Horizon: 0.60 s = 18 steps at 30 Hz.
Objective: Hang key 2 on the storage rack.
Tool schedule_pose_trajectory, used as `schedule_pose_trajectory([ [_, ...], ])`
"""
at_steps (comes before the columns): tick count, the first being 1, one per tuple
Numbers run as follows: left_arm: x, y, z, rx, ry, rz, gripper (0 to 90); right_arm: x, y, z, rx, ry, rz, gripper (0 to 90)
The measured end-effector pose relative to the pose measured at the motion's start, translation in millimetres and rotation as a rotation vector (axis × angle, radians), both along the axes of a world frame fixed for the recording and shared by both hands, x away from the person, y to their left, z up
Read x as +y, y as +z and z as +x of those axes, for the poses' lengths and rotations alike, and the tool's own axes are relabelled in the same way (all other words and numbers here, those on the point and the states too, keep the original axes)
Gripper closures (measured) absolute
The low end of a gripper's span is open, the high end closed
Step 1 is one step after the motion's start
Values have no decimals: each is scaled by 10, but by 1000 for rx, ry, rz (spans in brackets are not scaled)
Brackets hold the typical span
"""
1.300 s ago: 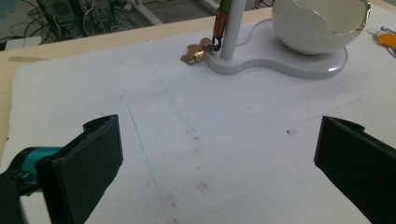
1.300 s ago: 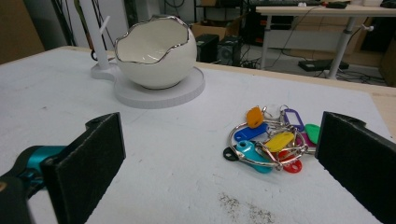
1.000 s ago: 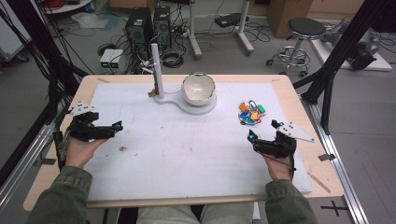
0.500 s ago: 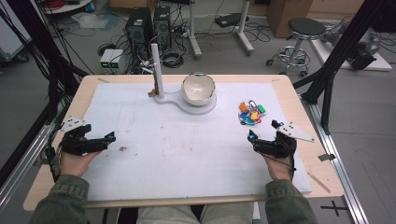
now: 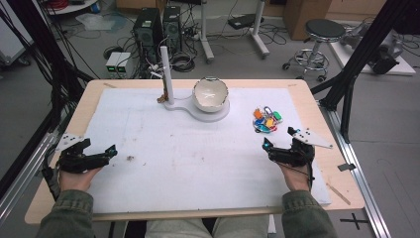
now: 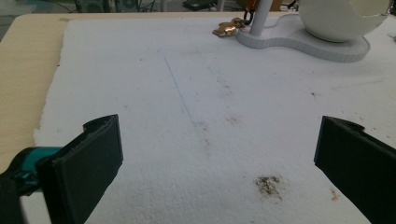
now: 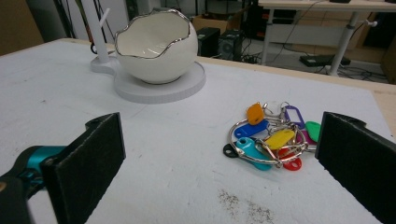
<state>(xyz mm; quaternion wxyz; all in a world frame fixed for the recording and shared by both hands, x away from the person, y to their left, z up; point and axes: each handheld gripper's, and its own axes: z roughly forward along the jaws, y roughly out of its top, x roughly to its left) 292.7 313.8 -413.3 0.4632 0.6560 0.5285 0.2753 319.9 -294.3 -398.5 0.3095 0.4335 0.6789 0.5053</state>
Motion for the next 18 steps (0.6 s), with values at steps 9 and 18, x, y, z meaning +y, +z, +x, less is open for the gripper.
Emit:
schedule_pose_trajectory([
  [9, 10, -21, -35, -1, -3, 3, 16, 25, 34, 68, 42, 4, -26, 7],
  [18, 42, -31, -65, -5, 1, -12, 16, -12, 29, 211, 102, -14, -43, 7],
])
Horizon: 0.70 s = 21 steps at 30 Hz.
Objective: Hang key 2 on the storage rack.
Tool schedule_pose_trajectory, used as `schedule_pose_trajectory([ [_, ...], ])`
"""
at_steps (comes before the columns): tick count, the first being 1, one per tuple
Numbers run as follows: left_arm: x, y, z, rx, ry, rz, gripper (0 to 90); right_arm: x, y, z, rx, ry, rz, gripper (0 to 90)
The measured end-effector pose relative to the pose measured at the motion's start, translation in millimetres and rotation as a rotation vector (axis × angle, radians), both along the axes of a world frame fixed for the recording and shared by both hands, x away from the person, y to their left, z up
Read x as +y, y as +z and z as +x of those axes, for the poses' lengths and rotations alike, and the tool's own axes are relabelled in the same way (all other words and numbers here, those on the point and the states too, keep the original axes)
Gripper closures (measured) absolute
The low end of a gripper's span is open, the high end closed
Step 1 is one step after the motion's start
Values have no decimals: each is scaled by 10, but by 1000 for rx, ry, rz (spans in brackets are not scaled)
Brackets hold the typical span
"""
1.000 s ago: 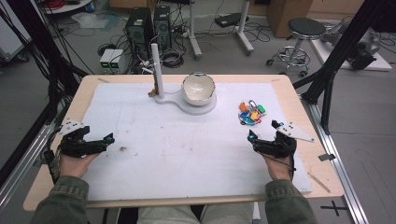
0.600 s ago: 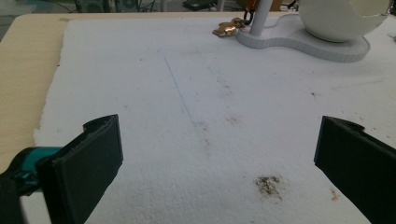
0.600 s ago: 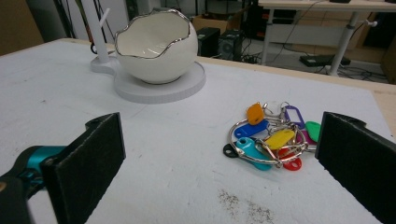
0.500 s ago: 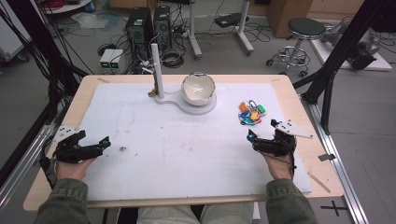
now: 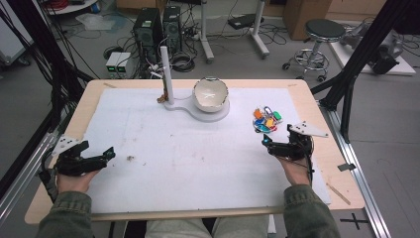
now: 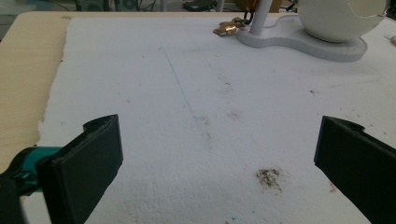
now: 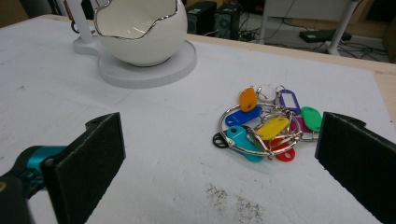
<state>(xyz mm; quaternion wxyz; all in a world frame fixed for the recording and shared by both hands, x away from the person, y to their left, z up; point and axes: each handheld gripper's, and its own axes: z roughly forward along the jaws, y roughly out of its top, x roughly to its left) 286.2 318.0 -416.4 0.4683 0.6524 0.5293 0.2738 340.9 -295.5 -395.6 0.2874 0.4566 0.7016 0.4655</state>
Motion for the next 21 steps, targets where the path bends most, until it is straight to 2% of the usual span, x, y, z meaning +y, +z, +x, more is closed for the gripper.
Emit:
schedule_pose_trajectory([
  [2, -3, 0, -1, 3, -4, 3, 16, -6, 5, 38, 6, 0, -7, 7],
  [11, -6, 5, 1, -2, -13, -12, 17, -14, 55, 286, 95, 28, -44, 7],
  [21, 3, 13, -3, -8, -27, -24, 17, -40, 63, 536, 165, 15, -87, 8],
])
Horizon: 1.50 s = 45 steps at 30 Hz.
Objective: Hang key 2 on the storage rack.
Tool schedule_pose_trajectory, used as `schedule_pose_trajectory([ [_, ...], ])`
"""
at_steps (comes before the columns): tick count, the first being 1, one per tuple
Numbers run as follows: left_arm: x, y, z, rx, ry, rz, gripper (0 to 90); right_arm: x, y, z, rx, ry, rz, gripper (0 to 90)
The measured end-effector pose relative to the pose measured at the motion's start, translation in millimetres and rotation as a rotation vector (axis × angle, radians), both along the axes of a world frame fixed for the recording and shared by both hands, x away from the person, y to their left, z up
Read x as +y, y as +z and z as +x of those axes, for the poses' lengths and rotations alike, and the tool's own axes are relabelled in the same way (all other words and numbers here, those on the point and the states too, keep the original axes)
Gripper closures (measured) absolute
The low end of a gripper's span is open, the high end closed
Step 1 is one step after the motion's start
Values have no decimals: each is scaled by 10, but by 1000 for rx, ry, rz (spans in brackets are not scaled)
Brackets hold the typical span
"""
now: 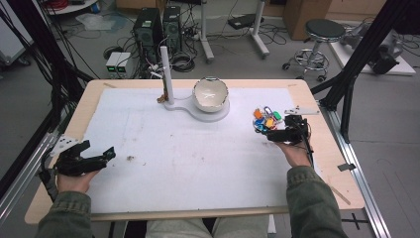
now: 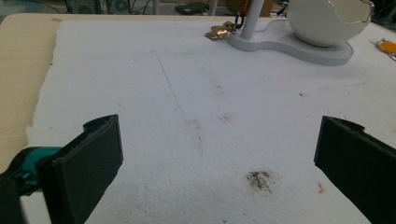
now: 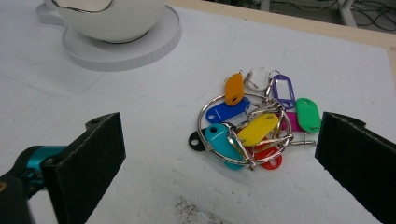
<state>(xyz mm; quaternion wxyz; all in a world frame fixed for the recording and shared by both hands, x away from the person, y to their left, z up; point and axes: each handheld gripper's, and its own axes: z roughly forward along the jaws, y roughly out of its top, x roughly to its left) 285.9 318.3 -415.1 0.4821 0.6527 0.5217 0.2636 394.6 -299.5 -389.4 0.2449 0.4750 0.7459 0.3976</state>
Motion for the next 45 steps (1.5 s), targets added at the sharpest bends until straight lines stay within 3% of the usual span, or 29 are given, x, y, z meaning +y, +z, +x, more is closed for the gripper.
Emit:
schedule_pose_trajectory([
  [14, -12, -9, 6, 5, -11, 0, 17, -7, -38, 269, 95, -11, -35, 8],
  [18, -13, -10, 9, 5, -11, 0, 17, -23, -8, 351, 121, -28, -27, 8],
  [24, -16, -16, 13, 9, -15, 7, 17, 10, 51, 497, 153, -32, -53, 8],
  [33, -10, -25, 19, 11, -21, 7, 16, 26, -70, 649, 246, -55, -71, 53],
  [35, -17, -33, 21, 16, -24, 6, 17, 10, -96, 669, 268, -68, -70, 75],
  [42, -32, -35, 20, 18, -29, 13, 17, -9, -183, 716, 365, -83, -54, 297],
  [45, -36, -37, 22, 23, -34, 15, 17, -5, -203, 732, 371, -104, -60, 346],
])
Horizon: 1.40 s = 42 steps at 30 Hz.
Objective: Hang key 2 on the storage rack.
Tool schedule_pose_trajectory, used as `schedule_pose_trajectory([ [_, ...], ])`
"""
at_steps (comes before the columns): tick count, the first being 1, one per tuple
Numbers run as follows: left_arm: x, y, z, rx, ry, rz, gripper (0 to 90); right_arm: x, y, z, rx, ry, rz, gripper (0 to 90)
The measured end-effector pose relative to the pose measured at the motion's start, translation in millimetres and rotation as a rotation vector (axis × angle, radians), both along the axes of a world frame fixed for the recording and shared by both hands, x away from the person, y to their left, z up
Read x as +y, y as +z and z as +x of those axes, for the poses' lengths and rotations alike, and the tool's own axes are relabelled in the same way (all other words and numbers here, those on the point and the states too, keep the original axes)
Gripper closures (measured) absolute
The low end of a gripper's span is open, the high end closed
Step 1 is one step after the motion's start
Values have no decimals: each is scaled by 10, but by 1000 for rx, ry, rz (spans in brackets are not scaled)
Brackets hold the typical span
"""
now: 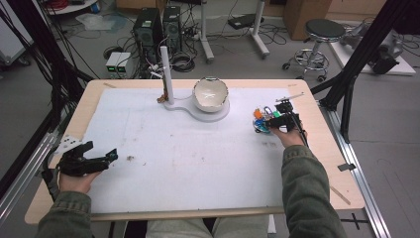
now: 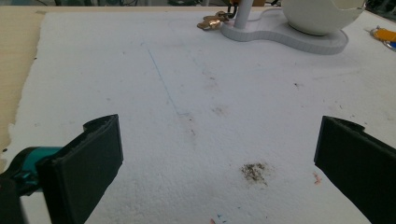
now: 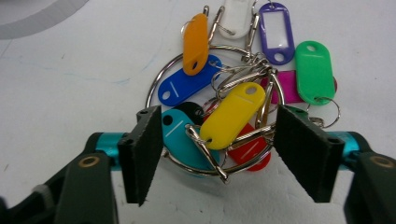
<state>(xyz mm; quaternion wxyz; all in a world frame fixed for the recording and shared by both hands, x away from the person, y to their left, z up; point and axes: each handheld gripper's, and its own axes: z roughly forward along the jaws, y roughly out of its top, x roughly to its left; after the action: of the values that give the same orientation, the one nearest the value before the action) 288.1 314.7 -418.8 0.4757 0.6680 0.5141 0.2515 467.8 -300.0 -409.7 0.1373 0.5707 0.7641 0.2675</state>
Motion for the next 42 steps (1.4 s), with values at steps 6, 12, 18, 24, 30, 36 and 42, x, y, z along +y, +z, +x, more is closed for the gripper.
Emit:
schedule_pose_trajectory([
  [6, -4, -6, 10, 4, -3, 4, 17, 11, -39, 39, -1, -17, 5, 422],
  [12, 3, -6, 11, 2, -3, 0, 17, 90, -68, 53, -19, -27, -55, 578],
  [18, 3, -6, 10, 2, 0, 0, 17, 139, -55, 27, -35, 1, -103, 825],
  [24, 9, -4, 8, 1, 2, 0, 17, 177, -65, 19, -39, 15, -133, 842],
  [30, 13, -3, 8, 1, 4, -3, 17, 132, 0, -7, -62, 11, -91, 844],
  [36, 15, -1, 6, -2, 3, -6, 17, 80, 85, -54, -84, 8, -48, 845],
  [42, 6, 1, 2, -6, 2, -3, 17, 21, 249, -159, -136, 8, 8, 845],
])
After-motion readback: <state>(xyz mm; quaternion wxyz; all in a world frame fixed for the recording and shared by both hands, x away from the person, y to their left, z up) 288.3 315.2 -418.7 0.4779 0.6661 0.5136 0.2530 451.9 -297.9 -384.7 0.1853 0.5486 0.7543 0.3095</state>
